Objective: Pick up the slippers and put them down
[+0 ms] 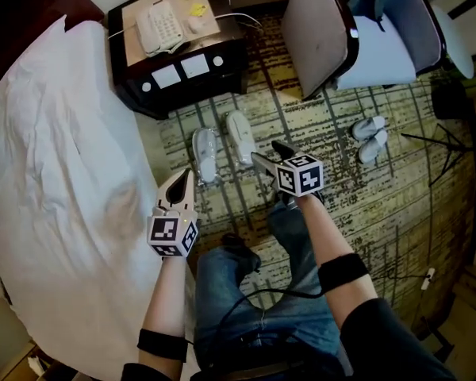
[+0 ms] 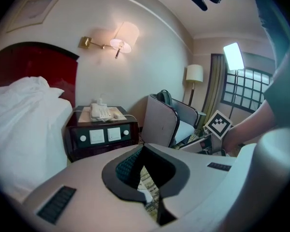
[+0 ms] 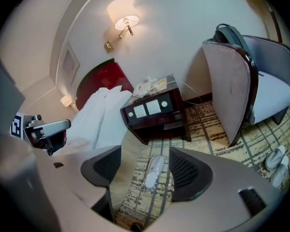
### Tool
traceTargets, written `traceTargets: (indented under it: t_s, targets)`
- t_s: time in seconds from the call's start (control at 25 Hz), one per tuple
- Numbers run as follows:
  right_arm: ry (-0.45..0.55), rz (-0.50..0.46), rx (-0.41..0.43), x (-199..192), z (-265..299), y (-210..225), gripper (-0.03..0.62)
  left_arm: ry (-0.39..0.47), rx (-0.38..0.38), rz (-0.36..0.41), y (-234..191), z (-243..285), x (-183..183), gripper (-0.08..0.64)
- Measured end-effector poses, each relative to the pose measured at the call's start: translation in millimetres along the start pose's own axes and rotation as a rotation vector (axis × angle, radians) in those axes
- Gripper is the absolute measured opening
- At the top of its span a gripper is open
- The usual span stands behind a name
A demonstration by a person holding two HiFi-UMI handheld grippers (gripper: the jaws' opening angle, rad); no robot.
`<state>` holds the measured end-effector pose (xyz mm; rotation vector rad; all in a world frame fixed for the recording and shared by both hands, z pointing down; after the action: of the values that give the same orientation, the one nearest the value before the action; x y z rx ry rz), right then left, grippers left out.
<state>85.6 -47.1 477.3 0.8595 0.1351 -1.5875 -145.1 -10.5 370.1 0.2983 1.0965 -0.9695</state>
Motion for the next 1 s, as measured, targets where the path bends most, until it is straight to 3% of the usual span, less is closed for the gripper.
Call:
traceTargets:
  t_s: [0.32,0.48,0.64,0.84,1.0]
  targets:
    - [-0.135,0.103,-0.002,-108,139,104,0.331,-0.054,-0.050,0.012,-26,140,-122,0.000]
    - [-0.180,0.133,0.009,-146,194,135,0.333,-0.074,-0.092,0.034,-41,195,-171,0.000]
    - [-0.195,0.122,0.048,-179,247,160,0.331,-0.085,-0.144,0.103,-57,244,-208,0.000]
    - [-0.208,0.202,0.090,-231,312,190,0.331,-0.087,-0.232,0.217,-81,298,-240,0.000]
    - [-0.186,0.243,0.103,-259,347,209,0.335,-0.073,-0.271,0.257,-100,328,-264,0.000]
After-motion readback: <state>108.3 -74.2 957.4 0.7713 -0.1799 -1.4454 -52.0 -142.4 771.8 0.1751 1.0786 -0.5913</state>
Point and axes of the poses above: the fingertips, and each gripper's own axes: z forward along the fingers, y to its right, x out of its top, the point moved 4 cm from there along -z, backward along the fingers, and after that the axes turned 10 degrees about -x, right-handed, at the moved point
